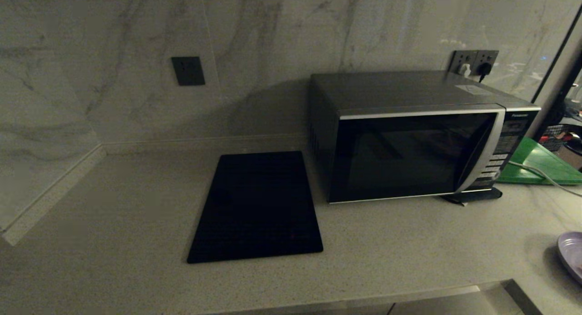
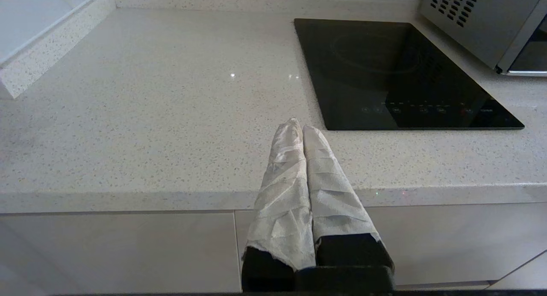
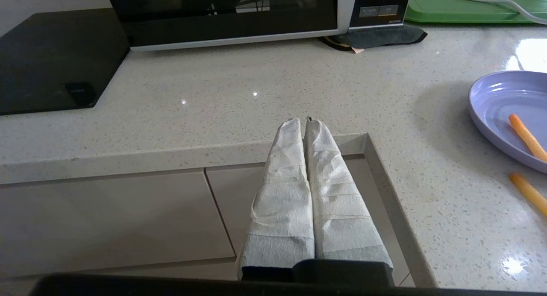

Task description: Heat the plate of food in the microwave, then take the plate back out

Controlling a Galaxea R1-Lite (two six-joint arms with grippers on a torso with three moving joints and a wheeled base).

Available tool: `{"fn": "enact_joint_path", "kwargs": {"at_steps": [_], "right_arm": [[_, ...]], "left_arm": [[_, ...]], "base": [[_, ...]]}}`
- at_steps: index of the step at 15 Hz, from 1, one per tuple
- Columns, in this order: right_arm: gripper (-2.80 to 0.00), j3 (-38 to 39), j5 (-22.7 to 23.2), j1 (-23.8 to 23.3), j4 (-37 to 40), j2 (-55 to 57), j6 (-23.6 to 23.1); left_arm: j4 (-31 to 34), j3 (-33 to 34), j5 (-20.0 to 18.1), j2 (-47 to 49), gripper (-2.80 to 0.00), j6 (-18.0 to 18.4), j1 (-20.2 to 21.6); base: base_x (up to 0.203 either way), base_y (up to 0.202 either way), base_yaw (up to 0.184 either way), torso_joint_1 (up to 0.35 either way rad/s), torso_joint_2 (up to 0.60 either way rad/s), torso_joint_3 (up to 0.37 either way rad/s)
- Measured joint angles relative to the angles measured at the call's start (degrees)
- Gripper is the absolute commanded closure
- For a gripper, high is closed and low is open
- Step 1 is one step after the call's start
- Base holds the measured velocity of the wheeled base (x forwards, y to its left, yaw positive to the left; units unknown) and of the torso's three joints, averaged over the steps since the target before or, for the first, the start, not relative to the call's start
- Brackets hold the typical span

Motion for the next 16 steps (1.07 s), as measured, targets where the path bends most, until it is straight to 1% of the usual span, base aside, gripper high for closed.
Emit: {"fn": "enact_joint_path", "kwargs": {"at_steps": [16], "right_arm": [[0.00, 0.0, 0.0, 0.0, 0.0, 0.0, 0.0]], "left_arm": [[0.0, 0.0, 0.0, 0.0, 0.00, 0.0, 0.0]], "base": [[0.000, 0.000, 0.000, 0.000, 0.00, 0.000]]}}
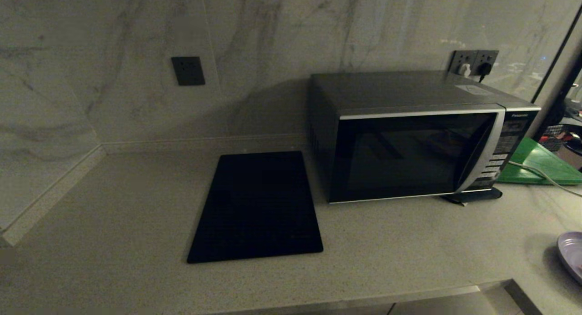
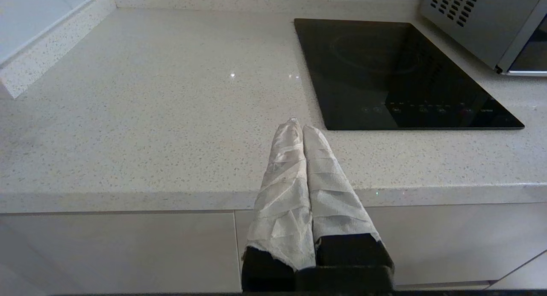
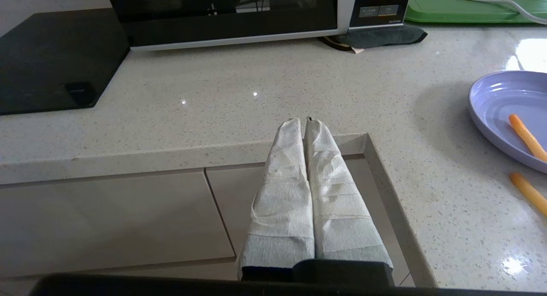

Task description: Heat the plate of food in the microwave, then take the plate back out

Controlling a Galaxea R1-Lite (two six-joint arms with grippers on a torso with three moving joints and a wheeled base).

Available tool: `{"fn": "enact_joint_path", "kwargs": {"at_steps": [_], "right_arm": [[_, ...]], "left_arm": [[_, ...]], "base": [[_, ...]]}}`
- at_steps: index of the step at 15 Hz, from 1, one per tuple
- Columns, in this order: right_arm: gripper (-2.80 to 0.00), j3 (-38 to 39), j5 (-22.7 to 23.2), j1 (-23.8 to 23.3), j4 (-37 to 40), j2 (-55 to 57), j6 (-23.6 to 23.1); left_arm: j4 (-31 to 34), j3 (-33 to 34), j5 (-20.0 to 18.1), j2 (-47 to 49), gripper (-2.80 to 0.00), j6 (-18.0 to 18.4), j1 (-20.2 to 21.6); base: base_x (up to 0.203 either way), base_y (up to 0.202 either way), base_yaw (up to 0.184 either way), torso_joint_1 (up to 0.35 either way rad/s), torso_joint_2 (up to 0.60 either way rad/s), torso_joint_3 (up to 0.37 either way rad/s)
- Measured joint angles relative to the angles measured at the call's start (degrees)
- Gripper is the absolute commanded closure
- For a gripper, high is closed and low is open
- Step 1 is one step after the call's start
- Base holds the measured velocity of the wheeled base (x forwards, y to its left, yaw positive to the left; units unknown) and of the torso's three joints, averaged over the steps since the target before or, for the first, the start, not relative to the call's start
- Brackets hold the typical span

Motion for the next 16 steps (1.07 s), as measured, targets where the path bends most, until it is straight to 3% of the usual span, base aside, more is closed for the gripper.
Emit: {"fn": "enact_joint_path", "kwargs": {"at_steps": [16], "right_arm": [[0.00, 0.0, 0.0, 0.0, 0.0, 0.0, 0.0]], "left_arm": [[0.0, 0.0, 0.0, 0.0, 0.00, 0.0, 0.0]], "base": [[0.000, 0.000, 0.000, 0.000, 0.00, 0.000]]}}
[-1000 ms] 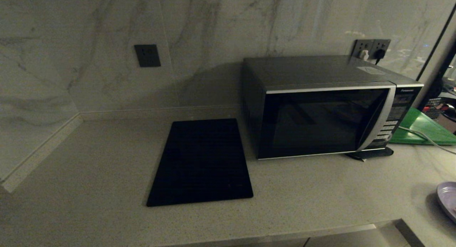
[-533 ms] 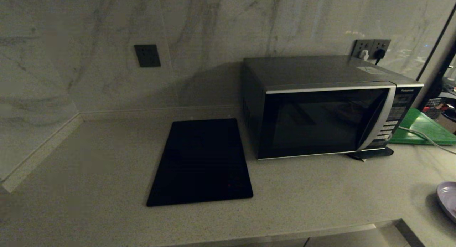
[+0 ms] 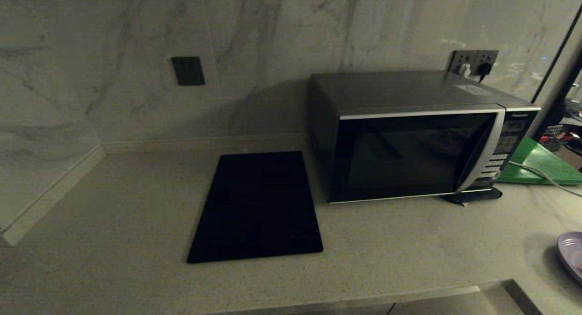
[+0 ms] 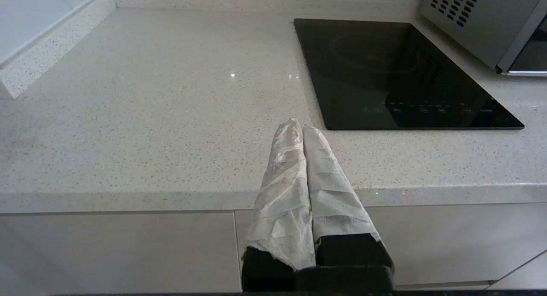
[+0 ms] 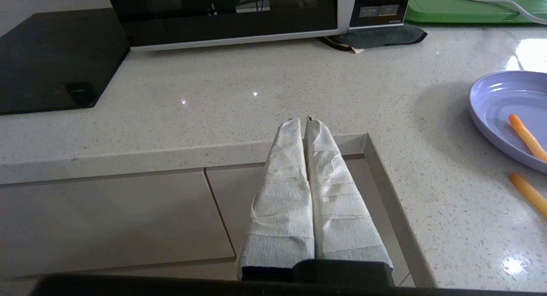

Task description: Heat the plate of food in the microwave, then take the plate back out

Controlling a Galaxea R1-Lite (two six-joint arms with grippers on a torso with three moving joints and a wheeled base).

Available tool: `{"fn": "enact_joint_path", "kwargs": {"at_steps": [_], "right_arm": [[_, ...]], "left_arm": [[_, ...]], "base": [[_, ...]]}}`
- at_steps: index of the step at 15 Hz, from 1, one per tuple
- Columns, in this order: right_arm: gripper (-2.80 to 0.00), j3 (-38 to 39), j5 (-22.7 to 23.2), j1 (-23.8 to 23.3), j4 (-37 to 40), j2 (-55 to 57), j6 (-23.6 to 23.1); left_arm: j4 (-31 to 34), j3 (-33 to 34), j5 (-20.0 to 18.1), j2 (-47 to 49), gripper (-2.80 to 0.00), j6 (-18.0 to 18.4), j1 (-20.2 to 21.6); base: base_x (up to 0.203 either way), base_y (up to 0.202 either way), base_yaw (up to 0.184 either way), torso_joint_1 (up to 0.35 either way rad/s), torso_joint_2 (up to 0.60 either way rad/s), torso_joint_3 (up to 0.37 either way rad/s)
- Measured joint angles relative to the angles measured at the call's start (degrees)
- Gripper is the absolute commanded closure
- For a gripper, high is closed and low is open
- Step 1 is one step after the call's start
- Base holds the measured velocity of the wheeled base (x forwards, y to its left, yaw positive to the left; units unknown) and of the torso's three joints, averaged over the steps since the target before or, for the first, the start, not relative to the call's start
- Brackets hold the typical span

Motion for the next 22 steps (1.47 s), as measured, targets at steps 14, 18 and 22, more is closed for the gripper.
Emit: {"fn": "enact_joint_path", "kwargs": {"at_steps": [14, 18, 22], "right_arm": [[0.00, 0.0, 0.0, 0.0, 0.0, 0.0, 0.0], [0.00, 0.0, 0.0, 0.0, 0.0, 0.0, 0.0], [0.00, 0.0, 0.0, 0.0, 0.0, 0.0, 0.0]], "left_arm": [[0.0, 0.0, 0.0, 0.0, 0.00, 0.0, 0.0], [0.0, 0.0, 0.0, 0.0, 0.00, 0.0, 0.0], [0.0, 0.0, 0.0, 0.0, 0.00, 0.0, 0.0]], "base": [[0.000, 0.000, 0.000, 0.000, 0.00, 0.000], [0.000, 0.000, 0.000, 0.000, 0.00, 0.000], [0.000, 0.000, 0.000, 0.000, 0.00, 0.000]]}}
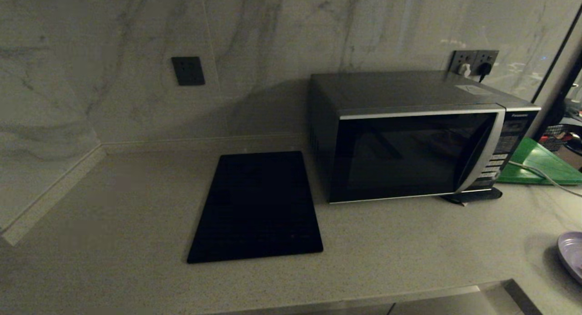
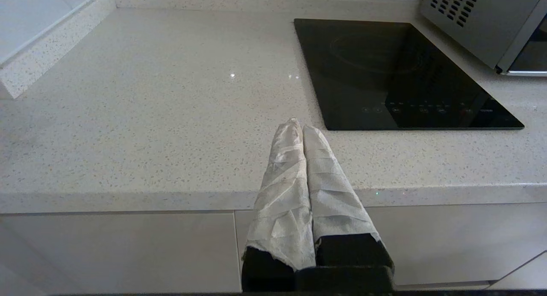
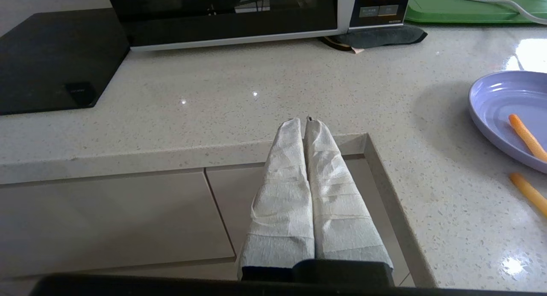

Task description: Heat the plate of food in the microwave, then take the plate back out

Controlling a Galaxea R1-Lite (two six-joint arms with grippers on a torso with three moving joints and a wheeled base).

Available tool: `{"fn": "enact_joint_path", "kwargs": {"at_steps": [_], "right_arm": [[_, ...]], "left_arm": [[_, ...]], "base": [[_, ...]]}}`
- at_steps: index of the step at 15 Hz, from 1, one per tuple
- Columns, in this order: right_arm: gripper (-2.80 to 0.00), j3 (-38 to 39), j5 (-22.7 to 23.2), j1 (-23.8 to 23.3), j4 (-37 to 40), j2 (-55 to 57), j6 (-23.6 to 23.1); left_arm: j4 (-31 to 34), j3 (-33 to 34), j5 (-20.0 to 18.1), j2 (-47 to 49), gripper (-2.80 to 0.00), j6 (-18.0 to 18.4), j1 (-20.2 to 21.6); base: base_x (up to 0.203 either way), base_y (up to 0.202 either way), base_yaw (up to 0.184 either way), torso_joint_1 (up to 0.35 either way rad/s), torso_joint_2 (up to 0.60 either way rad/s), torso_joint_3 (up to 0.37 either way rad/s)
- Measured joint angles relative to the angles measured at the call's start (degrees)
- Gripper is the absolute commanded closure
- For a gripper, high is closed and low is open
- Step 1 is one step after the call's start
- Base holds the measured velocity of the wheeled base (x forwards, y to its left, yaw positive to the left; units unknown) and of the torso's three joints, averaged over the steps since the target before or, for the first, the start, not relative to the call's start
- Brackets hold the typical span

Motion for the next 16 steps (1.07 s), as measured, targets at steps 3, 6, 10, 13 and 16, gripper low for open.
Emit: {"fn": "enact_joint_path", "kwargs": {"at_steps": [3, 6, 10, 13, 16], "right_arm": [[0.00, 0.0, 0.0, 0.0, 0.0, 0.0, 0.0], [0.00, 0.0, 0.0, 0.0, 0.0, 0.0, 0.0], [0.00, 0.0, 0.0, 0.0, 0.0, 0.0, 0.0], [0.00, 0.0, -0.1, 0.0, 0.0, 0.0, 0.0], [0.00, 0.0, -0.3, 0.0, 0.0, 0.0, 0.1]], "left_arm": [[0.0, 0.0, 0.0, 0.0, 0.00, 0.0, 0.0], [0.0, 0.0, 0.0, 0.0, 0.00, 0.0, 0.0], [0.0, 0.0, 0.0, 0.0, 0.00, 0.0, 0.0], [0.0, 0.0, 0.0, 0.0, 0.00, 0.0, 0.0], [0.0, 0.0, 0.0, 0.0, 0.00, 0.0, 0.0]], "base": [[0.000, 0.000, 0.000, 0.000, 0.00, 0.000], [0.000, 0.000, 0.000, 0.000, 0.00, 0.000], [0.000, 0.000, 0.000, 0.000, 0.00, 0.000], [0.000, 0.000, 0.000, 0.000, 0.00, 0.000], [0.000, 0.000, 0.000, 0.000, 0.00, 0.000]]}}
